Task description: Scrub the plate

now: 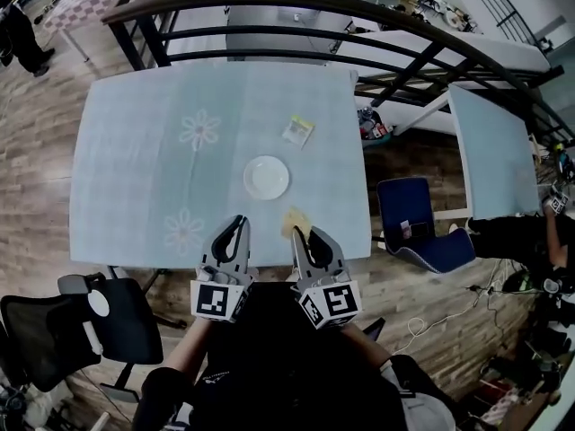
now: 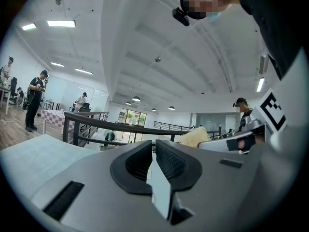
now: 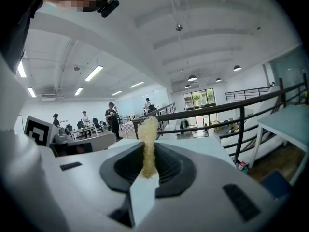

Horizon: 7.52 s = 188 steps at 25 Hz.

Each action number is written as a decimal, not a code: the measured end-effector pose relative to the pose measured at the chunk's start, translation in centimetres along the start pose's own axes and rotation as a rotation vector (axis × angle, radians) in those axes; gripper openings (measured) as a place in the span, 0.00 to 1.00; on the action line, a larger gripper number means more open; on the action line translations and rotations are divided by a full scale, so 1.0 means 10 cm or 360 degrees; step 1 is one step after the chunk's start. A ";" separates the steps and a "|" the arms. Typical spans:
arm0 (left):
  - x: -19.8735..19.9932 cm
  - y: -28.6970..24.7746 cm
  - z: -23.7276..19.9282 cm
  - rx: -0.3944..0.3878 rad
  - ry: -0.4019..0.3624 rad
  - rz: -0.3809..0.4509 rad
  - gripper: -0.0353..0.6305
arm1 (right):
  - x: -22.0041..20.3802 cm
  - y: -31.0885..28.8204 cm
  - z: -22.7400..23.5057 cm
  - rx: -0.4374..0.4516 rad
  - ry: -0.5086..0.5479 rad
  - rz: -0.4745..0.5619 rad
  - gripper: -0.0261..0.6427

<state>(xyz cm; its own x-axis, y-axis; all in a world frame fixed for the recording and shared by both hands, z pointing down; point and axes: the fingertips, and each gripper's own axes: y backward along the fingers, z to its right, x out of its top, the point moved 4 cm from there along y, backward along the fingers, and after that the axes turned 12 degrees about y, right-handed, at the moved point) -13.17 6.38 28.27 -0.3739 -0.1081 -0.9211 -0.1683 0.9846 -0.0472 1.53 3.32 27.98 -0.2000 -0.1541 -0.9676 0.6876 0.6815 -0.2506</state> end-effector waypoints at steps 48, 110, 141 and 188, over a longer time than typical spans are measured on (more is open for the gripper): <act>-0.56 -1.03 -0.67 -0.0105 0.0031 -0.0367 0.10 | -1.19 -1.67 0.55 -0.0169 -0.0484 -0.0479 0.13; -1.13 -1.64 -1.11 0.0061 0.0115 -0.0562 0.10 | -2.32 -2.75 1.15 -0.0125 -0.0575 -0.0954 0.13; -1.04 -1.24 -1.09 0.0041 0.0053 -0.0531 0.10 | -2.13 -2.37 0.82 -0.0226 -0.0630 -0.0863 0.13; -1.19 -1.42 -1.08 0.0103 0.0076 -0.0568 0.10 | -2.44 -2.54 0.52 0.0072 -0.0683 -0.1022 0.13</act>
<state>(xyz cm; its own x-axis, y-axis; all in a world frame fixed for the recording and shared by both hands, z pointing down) -16.24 -7.80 44.05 -0.3442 -0.4515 -0.8232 -0.2385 0.8901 -0.3884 -7.45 -13.93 57.76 -0.2876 -0.7792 -0.5569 0.5579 0.3363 -0.7587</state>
